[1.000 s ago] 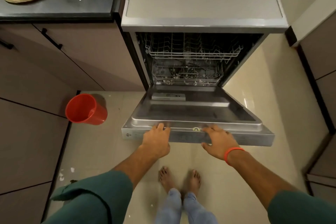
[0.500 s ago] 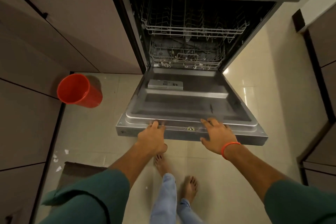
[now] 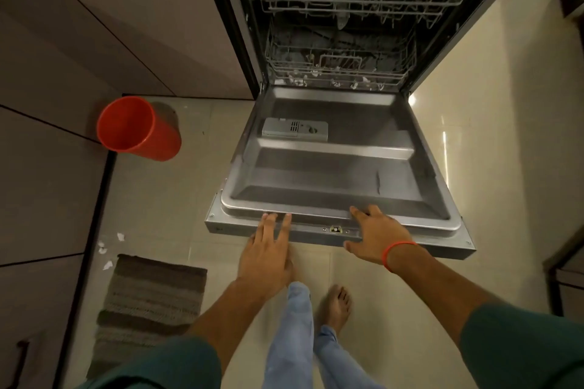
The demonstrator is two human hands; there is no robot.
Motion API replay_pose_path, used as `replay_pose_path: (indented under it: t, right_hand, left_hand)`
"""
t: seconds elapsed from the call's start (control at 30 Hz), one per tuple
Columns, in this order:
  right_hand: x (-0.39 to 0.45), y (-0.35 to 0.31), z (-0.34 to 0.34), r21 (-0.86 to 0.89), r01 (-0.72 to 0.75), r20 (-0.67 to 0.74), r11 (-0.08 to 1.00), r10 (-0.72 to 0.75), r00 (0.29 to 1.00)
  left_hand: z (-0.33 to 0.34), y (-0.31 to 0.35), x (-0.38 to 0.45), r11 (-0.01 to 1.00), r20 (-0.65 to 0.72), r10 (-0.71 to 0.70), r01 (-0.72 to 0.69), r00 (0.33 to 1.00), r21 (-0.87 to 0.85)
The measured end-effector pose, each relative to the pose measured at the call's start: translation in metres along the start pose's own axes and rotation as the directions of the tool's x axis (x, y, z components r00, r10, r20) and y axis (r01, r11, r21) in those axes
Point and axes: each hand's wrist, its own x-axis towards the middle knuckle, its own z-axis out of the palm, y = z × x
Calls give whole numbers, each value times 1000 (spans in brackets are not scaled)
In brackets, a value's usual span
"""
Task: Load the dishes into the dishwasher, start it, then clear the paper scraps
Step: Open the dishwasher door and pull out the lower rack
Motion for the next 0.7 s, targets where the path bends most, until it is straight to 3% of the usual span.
replay_pose_path:
  t: [0.13, 0.27, 0.57, 0.7]
  right_hand:
    - [-4, 0, 31, -64, 9, 9, 998, -8, 1000]
    - [-2, -1, 57, -126, 9, 30, 992, -5, 1000]
    - [5, -2, 90, 117, -116, 195, 986, 92, 976]
    - [4, 14, 118, 180, -183, 191, 967, 148, 970]
  left_hand:
    - [15, -1, 5, 996, 17, 8, -9, 1000, 85]
    - [22, 5, 18, 989, 194, -39, 11, 980, 147]
    - [49, 1, 37, 982, 405, -70, -9, 912, 190]
    - [68, -6, 59, 986, 496, -86, 4, 864, 164]
